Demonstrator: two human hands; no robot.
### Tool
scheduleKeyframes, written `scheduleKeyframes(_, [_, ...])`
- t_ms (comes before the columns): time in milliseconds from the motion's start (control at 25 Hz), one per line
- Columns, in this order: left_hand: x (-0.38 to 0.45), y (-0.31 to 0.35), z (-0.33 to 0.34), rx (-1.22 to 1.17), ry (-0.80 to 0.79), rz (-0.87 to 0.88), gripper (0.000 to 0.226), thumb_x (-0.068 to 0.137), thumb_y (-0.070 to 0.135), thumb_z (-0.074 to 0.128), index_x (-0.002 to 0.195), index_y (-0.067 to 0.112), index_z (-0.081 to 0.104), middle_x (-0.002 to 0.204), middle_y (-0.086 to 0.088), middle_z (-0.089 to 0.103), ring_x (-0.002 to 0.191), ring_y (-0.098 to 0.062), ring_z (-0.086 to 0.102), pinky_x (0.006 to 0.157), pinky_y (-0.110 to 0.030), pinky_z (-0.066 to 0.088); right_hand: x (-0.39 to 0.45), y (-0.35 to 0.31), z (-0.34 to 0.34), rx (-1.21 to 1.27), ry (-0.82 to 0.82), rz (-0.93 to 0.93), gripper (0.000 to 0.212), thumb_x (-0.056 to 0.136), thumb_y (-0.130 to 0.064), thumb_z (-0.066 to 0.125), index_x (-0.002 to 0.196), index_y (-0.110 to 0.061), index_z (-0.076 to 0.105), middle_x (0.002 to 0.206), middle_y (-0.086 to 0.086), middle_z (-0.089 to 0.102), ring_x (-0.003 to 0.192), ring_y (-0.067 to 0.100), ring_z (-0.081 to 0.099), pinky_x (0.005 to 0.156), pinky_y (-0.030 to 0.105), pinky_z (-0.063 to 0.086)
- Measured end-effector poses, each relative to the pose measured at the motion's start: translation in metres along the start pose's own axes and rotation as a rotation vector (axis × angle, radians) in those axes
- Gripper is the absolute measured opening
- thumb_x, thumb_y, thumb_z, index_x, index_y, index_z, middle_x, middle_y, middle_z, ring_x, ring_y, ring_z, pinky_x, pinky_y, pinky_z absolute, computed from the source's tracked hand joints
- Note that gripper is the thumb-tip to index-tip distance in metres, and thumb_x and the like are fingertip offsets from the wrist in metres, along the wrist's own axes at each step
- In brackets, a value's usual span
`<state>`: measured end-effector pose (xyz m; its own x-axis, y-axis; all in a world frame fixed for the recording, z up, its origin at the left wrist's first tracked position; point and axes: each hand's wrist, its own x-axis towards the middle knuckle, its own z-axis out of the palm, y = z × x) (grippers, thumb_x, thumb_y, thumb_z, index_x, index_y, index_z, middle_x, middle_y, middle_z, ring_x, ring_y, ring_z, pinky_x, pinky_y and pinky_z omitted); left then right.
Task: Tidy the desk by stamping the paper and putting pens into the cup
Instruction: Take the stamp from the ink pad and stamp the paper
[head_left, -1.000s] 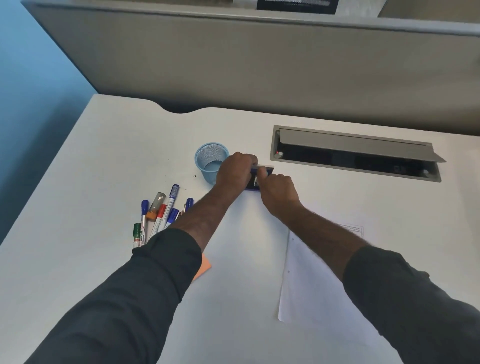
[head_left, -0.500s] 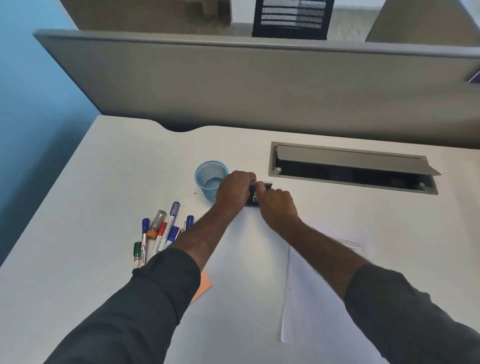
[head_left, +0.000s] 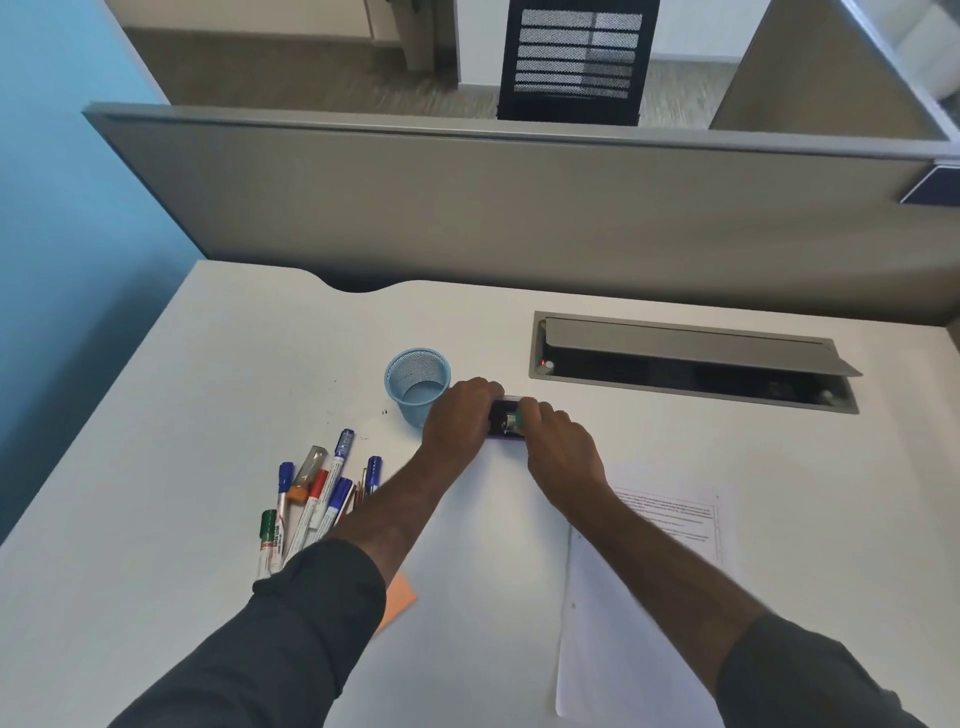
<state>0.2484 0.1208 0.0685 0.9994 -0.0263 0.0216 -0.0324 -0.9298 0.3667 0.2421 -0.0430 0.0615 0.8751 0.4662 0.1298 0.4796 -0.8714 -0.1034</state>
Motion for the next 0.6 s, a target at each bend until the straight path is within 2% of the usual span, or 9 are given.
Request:
scheduleKeyframes(160, [-0.010, -0.001, 0.009, -0.034, 0.071, 0.032, 0.029, 0.080, -0.001, 0.063, 0.105, 0.011, 0.070, 0.098, -0.011, 0.071, 0.088, -0.033, 0.065, 0.070, -0.043, 0.055, -0.014, 0.002, 0.000, 0.101, 0.026, 0.050, 0.035, 0.075, 0.004, 0.066, 0.104, -0.010, 0.054, 0.077, 0.005, 0.060, 0.056, 0.023, 0.054, 0.045, 0.033, 0.043])
scheduleKeyframes(280, [-0.017, -0.005, 0.019, -0.001, 0.128, 0.101, 0.034, 0.073, -0.007, 0.069, 0.104, 0.008, 0.072, 0.097, -0.014, 0.073, 0.083, -0.035, 0.066, 0.069, -0.042, 0.056, -0.023, 0.004, 0.005, 0.152, -0.014, 0.088, 0.028, 0.084, -0.002, 0.063, 0.108, -0.012, 0.055, 0.084, 0.004, 0.062, 0.062, 0.024, 0.056, 0.050, 0.034, 0.048])
scheduleKeyframes(440, [-0.029, -0.013, 0.036, 0.038, 0.184, 0.157, 0.041, 0.073, -0.012, 0.067, 0.109, 0.009, 0.068, 0.107, -0.011, 0.070, 0.089, -0.032, 0.064, 0.072, -0.043, 0.054, -0.030, 0.008, 0.004, 0.184, -0.061, 0.106, 0.018, 0.092, -0.011, 0.059, 0.109, -0.014, 0.052, 0.088, 0.003, 0.063, 0.067, 0.024, 0.057, 0.054, 0.036, 0.049])
scheduleKeyframes(520, [-0.035, -0.018, 0.043, 0.069, 0.213, 0.205, 0.032, 0.083, -0.005, 0.057, 0.110, 0.010, 0.066, 0.110, -0.010, 0.069, 0.093, -0.031, 0.063, 0.073, -0.041, 0.052, -0.031, 0.009, 0.001, 0.194, -0.079, 0.119, 0.013, 0.095, -0.014, 0.056, 0.108, -0.015, 0.051, 0.089, 0.003, 0.062, 0.069, 0.025, 0.055, 0.056, 0.034, 0.043])
scheduleKeyframes(600, [-0.041, -0.022, 0.049, 0.099, 0.236, 0.233, 0.033, 0.087, 0.004, 0.043, 0.109, 0.011, 0.066, 0.113, -0.008, 0.068, 0.098, -0.029, 0.061, 0.075, -0.039, 0.049, -0.034, 0.011, -0.002, 0.200, -0.097, 0.123, 0.010, 0.098, -0.017, 0.051, 0.108, -0.015, 0.050, 0.090, 0.003, 0.060, 0.069, 0.025, 0.052, 0.058, 0.033, 0.040])
